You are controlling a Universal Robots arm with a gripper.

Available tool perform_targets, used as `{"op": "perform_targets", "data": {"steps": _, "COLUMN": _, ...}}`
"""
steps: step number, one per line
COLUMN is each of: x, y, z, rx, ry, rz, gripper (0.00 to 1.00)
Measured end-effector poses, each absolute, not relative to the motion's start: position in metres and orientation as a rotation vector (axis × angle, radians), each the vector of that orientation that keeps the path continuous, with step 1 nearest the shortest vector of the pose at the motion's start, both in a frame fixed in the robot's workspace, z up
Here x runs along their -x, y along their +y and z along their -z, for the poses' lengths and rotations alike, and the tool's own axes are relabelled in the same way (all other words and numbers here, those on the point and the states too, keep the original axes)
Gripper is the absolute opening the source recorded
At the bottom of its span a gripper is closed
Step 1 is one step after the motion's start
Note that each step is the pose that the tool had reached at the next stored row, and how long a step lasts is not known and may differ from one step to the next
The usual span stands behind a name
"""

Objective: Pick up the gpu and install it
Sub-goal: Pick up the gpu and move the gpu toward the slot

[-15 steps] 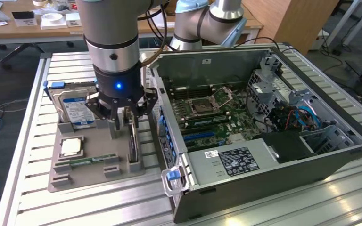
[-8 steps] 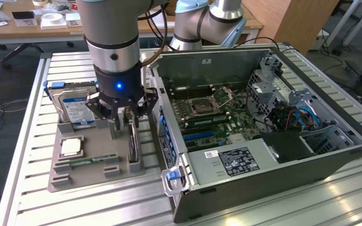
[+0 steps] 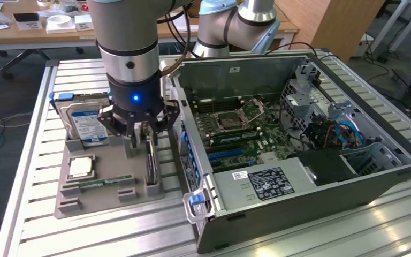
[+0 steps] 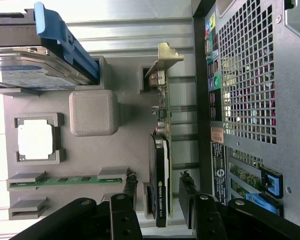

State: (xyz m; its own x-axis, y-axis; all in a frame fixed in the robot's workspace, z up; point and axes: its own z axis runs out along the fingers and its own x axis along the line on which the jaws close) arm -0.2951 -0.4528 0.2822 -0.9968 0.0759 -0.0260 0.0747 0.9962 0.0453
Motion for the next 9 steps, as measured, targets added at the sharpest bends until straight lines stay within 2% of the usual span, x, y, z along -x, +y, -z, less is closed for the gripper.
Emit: {"op": "perform_targets", "data": {"steps": 9, "x": 0.2930, "y": -0.4528, "z": -0.2785, "rx": -0.118, "ry": 3.111, "rz": -0.069, "gripper": 0.47}}
